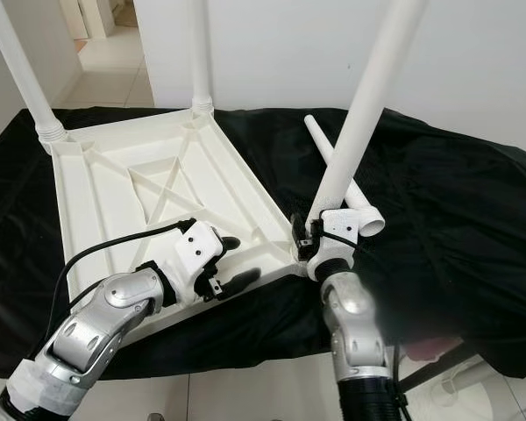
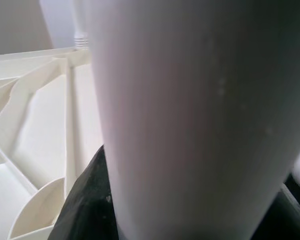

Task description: Building children table

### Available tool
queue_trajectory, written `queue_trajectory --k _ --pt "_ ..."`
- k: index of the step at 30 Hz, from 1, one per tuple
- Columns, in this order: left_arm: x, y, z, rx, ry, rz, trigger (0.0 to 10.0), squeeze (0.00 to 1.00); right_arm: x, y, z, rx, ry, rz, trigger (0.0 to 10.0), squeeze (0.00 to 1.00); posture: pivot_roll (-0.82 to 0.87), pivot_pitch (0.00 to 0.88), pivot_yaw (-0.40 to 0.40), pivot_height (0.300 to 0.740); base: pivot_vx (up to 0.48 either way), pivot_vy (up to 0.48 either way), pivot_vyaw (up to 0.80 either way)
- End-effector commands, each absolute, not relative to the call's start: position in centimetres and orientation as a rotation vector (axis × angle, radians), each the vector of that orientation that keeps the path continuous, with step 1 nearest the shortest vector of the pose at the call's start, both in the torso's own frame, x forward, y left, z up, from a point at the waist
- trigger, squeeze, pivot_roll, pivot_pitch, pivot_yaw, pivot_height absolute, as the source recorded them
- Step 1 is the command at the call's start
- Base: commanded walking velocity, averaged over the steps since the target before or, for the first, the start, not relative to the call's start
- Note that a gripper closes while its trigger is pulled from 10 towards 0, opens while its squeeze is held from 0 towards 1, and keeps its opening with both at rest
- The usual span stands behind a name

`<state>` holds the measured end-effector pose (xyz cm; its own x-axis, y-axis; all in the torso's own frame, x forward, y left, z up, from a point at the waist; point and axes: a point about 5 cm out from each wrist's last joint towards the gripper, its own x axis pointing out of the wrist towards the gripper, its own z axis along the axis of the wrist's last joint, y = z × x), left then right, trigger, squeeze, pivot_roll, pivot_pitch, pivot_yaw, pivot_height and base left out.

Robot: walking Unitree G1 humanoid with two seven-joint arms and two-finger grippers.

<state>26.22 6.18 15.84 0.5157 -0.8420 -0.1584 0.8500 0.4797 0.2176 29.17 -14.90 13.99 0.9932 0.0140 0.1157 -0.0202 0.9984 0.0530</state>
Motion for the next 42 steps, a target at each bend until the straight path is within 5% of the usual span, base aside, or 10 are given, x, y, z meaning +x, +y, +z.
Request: queue_trajectory --k 1,14,15,26,27,42 --pt "26.3 6.1 15.6 0.294 0.041 -1.08 10.0 0.0 28.5 -14.5 13.1 0.074 -0.081 -0.078 10.0 0.0 -0.03 0.0 -0.031 0.74 0.0 0.0 0.0" --pt "26.5 6.0 15.5 0.299 0.036 -1.075 10.0 0.0 28.4 -13.4 13.6 0.116 -0.077 -0.07 10.0 0.0 -0.04 0.0 -0.024 0.74 0.0 0.0 0.0" --pt "26.6 6.0 15.5 0.302 0.037 -1.073 10.0 0.0 28.4 -13.5 13.7 0.118 -0.088 -0.061 10.0 1.0 -0.04 0.0 -0.024 0.74 0.0 0.0 0.0" --pt "26.9 6.0 15.6 0.297 0.028 -1.058 10.0 0.0 28.8 -14.2 14.8 0.111 -0.15 0.071 10.0 1.0 -0.04 0.0 -0.016 0.74 0.0 0.0 0.0" --pt "27.0 6.0 15.6 0.3 0.027 -1.052 10.0 0.0 28.8 -14.1 14.9 0.104 -0.154 0.125 10.0 0.0 -0.04 0.0 -0.019 0.74 0.0 0.0 0.0" --pt "27.2 6.0 15.7 0.309 0.018 -1.042 10.0 0.0 29.2 -16.5 15.0 -0.106 -0.136 0.541 10.0 0.0 -0.03 0.0 -0.017 0.74 0.0 0.0 0.0"
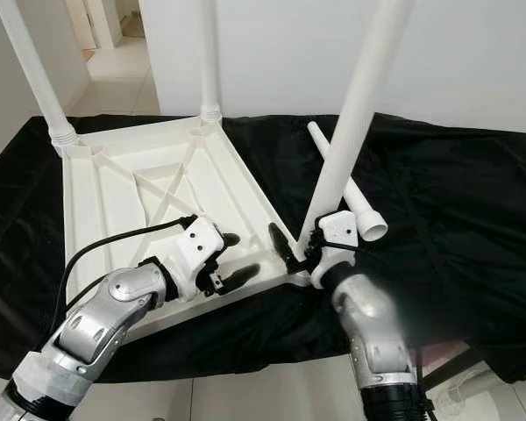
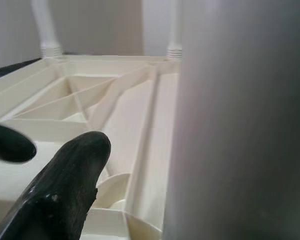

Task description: Building children table

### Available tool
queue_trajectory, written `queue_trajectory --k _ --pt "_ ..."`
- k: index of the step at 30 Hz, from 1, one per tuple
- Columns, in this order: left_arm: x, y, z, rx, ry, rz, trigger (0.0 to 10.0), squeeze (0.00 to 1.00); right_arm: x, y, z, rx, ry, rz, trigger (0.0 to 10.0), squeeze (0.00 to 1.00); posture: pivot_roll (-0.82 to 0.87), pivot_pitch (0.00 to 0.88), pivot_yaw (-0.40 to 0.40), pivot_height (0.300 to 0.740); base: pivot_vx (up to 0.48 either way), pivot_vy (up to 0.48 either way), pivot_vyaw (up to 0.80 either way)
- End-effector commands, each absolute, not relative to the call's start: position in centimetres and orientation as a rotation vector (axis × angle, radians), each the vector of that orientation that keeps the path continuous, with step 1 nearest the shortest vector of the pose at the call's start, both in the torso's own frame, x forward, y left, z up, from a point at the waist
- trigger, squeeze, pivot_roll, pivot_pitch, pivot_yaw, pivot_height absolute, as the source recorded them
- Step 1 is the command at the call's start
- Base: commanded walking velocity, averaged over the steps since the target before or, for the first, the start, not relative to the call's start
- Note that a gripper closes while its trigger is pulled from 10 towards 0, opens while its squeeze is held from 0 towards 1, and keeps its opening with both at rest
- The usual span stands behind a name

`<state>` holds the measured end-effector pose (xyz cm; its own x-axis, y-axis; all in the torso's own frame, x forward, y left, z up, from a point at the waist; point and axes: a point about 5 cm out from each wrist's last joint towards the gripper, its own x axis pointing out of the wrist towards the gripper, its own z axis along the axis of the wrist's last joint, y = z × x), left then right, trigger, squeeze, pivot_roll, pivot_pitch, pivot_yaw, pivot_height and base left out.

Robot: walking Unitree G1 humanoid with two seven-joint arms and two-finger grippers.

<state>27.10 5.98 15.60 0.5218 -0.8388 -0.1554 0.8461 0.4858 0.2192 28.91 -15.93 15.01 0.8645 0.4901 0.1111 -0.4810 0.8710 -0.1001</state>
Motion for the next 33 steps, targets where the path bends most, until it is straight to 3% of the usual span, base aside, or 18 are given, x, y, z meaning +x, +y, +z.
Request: queue_trajectory --k 1,5,6,8,9,10,11,12,23,25,26,27,28,33 --pt "27.2 6.0 15.7 0.309 0.018 -1.042 10.0 0.0 29.2 -16.5 15.0 -0.106 -0.136 0.541 10.0 0.0 -0.03 0.0 -0.017 0.74 0.0 0.0 0.0" --pt "27.3 5.9 15.9 0.309 0.011 -1.042 10.0 0.0 29.9 -17.2 14.8 -0.148 -0.114 0.583 10.0 0.0 -0.02 0.0 -0.01 0.74 0.0 0.0 0.0" --pt "27.4 5.9 16.0 0.31 0.01 -1.043 10.0 0.0 30.2 -17.4 14.7 -0.163 -0.102 0.597 8.0 0.0 -0.02 0.0 -0.008 0.74 0.0 0.0 0.0" --pt "27.4 5.9 16.0 0.313 0.009 -1.044 10.0 0.0 30.5 -17.6 14.7 -0.173 -0.094 0.609 8.0 0.0 -0.02 0.0 -0.005 0.74 0.0 0.0 0.0" --pt "27.4 5.8 16.0 0.316 0.007 -1.046 10.0 0.0 30.7 -17.8 14.6 -0.188 -0.086 0.617 4.2 0.0 -0.02 0.0 -0.005 0.74 0.0 0.0 0.0" --pt "27.4 5.8 16.0 0.316 0.007 -1.046 10.0 0.0 30.7 -17.8 14.6 -0.188 -0.086 0.617 4.2 0.0 -0.02 0.0 -0.005 0.74 0.0 0.0 0.0" --pt "27.4 5.8 16.1 0.322 0.003 -1.048 10.0 0.0 31.0 -18.0 14.6 -0.194 -0.084 0.626 1.5 0.0 -0.02 0.0 -0.005 0.74 0.0 0.0 0.0" --pt "27.5 5.8 16.2 0.322 0.0 -1.046 10.0 0.0 31.0 -18.0 14.5 -0.197 -0.079 0.633 0.0 0.0 -0.02 0.0 -0.008 0.74 0.0 0.0 0.0" --pt "27.6 5.7 16.2 0.319 -0.003 -1.045 10.0 0.0 31.4 -18.4 13.9 -0.187 -0.066 0.655 0.0 0.0 -0.02 0.0 -0.01 0.74 0.0 0.0 0.0" --pt "27.7 5.6 16.2 0.32 -0.004 -1.044 10.0 0.0 31.5 -18.4 13.8 -0.189 -0.068 0.637 0.5 0.0 -0.02 0.0 -0.01 0.74 0.0 0.0 0.0" --pt "27.7 5.6 16.2 0.319 -0.005 -1.044 10.0 0.0 31.5 -18.4 13.8 -0.183 -0.072 0.62 4.7 0.0 -0.02 0.0 -0.01 0.74 0.0 0.0 0.0" --pt "27.7 5.6 16.2 0.319 -0.005 -1.044 10.0 0.0 31.5 -18.4 13.8 -0.183 -0.072 0.62 4.7 0.0 -0.02 0.0 -0.01 0.74 0.0 0.0 0.0" --pt "27.7 5.6 16.2 0.319 -0.006 -1.044 10.0 0.0 31.6 -18.3 13.8 -0.172 -0.076 0.602 10.0 0.0 -0.03 0.0 -0.011 0.74 0.0 0.0 0.0" --pt "27.5 5.5 16.0 0.315 -0.002 -1.048 10.0 0.0 31.9 -18.1 13.4 -0.16 -0.064 0.445 10.0 0.0 -0.03 0.0 -0.013 0.74 0.0 0.0 0.0"
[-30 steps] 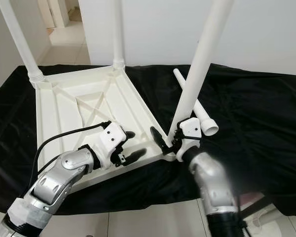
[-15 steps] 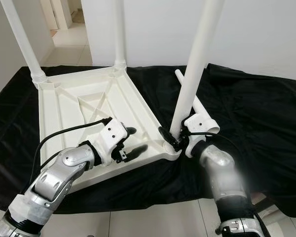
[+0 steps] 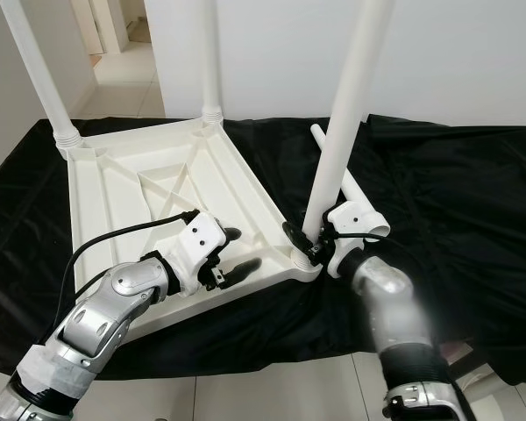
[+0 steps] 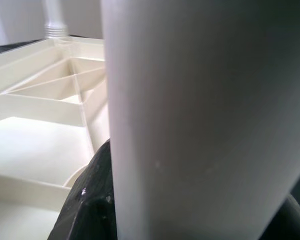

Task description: Building children table

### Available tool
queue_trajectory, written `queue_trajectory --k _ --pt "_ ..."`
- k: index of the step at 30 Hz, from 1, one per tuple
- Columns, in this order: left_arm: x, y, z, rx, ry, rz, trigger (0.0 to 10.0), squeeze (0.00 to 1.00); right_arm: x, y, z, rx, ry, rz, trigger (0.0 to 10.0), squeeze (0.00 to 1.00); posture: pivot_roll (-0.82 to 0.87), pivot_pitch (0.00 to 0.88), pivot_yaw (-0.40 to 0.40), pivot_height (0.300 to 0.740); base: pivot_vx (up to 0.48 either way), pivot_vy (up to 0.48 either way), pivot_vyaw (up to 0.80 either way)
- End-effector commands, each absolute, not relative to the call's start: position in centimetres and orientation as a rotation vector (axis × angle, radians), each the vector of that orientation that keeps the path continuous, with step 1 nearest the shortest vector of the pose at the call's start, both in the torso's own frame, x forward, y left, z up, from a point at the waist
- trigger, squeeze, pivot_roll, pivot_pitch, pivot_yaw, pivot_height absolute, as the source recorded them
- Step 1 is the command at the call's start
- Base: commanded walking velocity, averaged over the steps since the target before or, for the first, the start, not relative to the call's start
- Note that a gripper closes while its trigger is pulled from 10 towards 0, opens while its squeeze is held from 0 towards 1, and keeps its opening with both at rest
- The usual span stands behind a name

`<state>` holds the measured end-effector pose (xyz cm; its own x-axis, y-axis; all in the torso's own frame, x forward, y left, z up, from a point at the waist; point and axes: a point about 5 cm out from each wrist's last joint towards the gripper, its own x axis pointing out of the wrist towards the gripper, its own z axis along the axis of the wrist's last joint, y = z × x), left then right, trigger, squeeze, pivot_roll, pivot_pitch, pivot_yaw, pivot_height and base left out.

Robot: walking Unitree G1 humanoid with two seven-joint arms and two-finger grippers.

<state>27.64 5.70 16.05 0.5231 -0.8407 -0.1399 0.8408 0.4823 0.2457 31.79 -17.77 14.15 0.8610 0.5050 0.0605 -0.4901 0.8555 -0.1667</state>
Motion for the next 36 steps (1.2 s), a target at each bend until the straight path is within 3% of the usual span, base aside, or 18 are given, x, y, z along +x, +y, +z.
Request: queue_trajectory --k 1,10,21,29,35,36 --pt "27.5 5.5 16.0 0.315 -0.002 -1.048 10.0 0.0 31.9 -18.1 13.4 -0.16 -0.064 0.445 10.0 0.0 -0.03 0.0 -0.013 0.74 0.0 0.0 0.0" --pt "27.3 5.5 15.8 0.315 0.004 -1.053 10.0 0.0 31.6 -16.8 13.6 -0.07 -0.063 0.34 10.0 0.0 -0.04 0.0 -0.017 0.74 0.0 0.0 0.0" --pt "26.9 5.4 15.5 0.314 0.014 -1.062 10.0 0.0 30.1 -15.0 13.2 0.088 -0.047 -0.054 10.0 0.0 -0.03 0.0 -0.029 0.74 0.0 0.0 0.0" --pt "27.0 5.5 15.5 0.311 0.014 -1.056 10.0 0.0 29.5 -13.3 13.4 0.131 -0.064 -0.095 10.0 0.0 -0.03 0.0 -0.032 0.74 0.0 0.0 0.0" --pt "26.8 5.6 15.4 0.31 0.021 -1.055 10.0 0.0 29.4 -13.6 14.1 0.109 -0.094 -0.087 10.0 0.0 -0.03 0.0 -0.028 0.74 0.0 0.0 0.0" --pt "26.8 5.6 15.4 0.311 0.021 -1.055 10.0 0.0 29.3 -13.6 14.1 0.115 -0.094 -0.086 10.0 0.97 -0.03 0.0 -0.028 0.74 0.0 0.0 0.0"
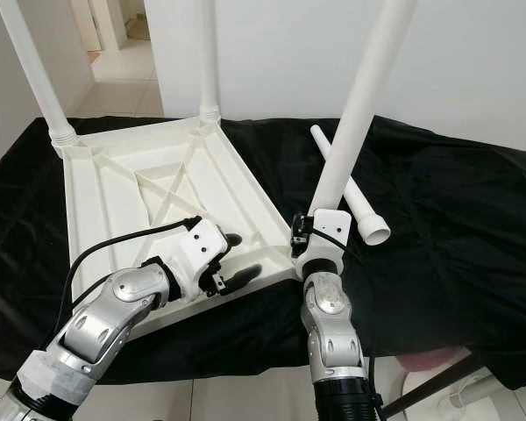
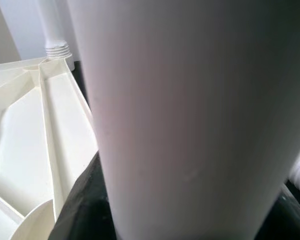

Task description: Building children table

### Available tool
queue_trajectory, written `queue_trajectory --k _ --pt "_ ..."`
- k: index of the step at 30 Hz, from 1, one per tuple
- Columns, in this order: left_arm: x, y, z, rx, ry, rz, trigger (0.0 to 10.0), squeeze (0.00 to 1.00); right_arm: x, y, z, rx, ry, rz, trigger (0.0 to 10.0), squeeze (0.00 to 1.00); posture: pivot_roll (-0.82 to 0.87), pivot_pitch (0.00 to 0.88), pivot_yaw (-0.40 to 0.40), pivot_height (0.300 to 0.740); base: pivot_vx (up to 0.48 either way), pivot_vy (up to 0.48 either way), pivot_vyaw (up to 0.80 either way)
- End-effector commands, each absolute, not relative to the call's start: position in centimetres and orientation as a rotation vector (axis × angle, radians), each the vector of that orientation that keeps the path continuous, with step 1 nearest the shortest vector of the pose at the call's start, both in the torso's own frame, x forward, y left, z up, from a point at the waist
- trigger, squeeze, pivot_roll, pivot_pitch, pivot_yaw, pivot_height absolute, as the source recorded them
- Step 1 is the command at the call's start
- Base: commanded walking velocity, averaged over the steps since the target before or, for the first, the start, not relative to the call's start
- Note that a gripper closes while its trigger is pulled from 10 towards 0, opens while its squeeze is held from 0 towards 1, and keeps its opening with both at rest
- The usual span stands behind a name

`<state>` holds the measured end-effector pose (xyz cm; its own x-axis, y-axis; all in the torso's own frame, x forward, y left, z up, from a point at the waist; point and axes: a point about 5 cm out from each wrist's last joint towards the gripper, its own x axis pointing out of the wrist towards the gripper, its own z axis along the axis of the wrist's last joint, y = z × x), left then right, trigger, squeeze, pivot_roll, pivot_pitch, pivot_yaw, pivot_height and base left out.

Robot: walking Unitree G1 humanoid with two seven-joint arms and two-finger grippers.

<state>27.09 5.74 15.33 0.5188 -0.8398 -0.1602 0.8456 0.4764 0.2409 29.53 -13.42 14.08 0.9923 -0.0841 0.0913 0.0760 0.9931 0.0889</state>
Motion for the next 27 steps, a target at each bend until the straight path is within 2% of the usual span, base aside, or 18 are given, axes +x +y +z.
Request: queue_trajectory --k 1,2,8,9,10,17,21,22,27 --pt "26.8 5.6 15.4 0.311 0.021 -1.055 10.0 0.0 29.3 -13.6 14.1 0.115 -0.094 -0.086 10.0 0.97 -0.03 0.0 -0.028 0.74 0.0 0.0 0.0" --pt "26.7 5.6 15.4 0.309 0.023 -1.056 10.0 0.0 29.1 -13.9 14.3 0.108 -0.102 -0.091 10.0 1.0 -0.03 0.0 -0.027 0.74 0.0 0.0 0.0" --pt "26.6 5.6 15.3 0.307 0.027 -1.057 10.0 0.0 29.0 -14.5 14.6 0.101 -0.129 -0.063 10.0 1.0 -0.04 0.0 -0.024 0.74 0.0 0.0 0.0" --pt "26.6 5.6 15.3 0.308 0.027 -1.057 10.0 0.0 29.0 -14.8 14.6 0.102 -0.135 -0.028 10.0 0.72 -0.04 0.0 -0.021 0.74 0.0 0.0 0.0" --pt "26.6 5.6 15.3 0.308 0.028 -1.057 10.0 0.0 29.0 -15.1 14.6 0.097 -0.141 0.009 10.0 0.0 -0.04 0.0 -0.021 0.74 0.0 0.0 0.0" --pt "26.9 5.8 15.3 0.321 0.03 -1.058 10.0 0.0 29.0 -16.1 14.8 0.044 -0.154 0.242 10.0 0.0 -0.04 0.0 -0.008 0.74 0.0 0.0 0.0" --pt "26.9 5.8 15.3 0.323 0.029 -1.057 10.0 0.0 29.0 -16.3 14.8 0.034 -0.157 0.273 10.0 0.0 -0.04 0.0 -0.007 0.74 0.0 0.0 0.0" --pt "27.1 5.9 15.5 0.321 0.027 -1.052 10.0 0.0 29.2 -16.3 14.6 -0.038 -0.138 0.413 10.0 0.0 -0.04 0.0 -0.004 0.74 0.0 0.0 0.0" --pt "27.1 5.8 15.6 0.322 0.026 -1.056 10.0 0.0 29.7 -16.4 14.4 -0.12 -0.125 0.556 10.0 0.0 -0.03 0.0 0.007 0.74 0.0 0.0 0.0"
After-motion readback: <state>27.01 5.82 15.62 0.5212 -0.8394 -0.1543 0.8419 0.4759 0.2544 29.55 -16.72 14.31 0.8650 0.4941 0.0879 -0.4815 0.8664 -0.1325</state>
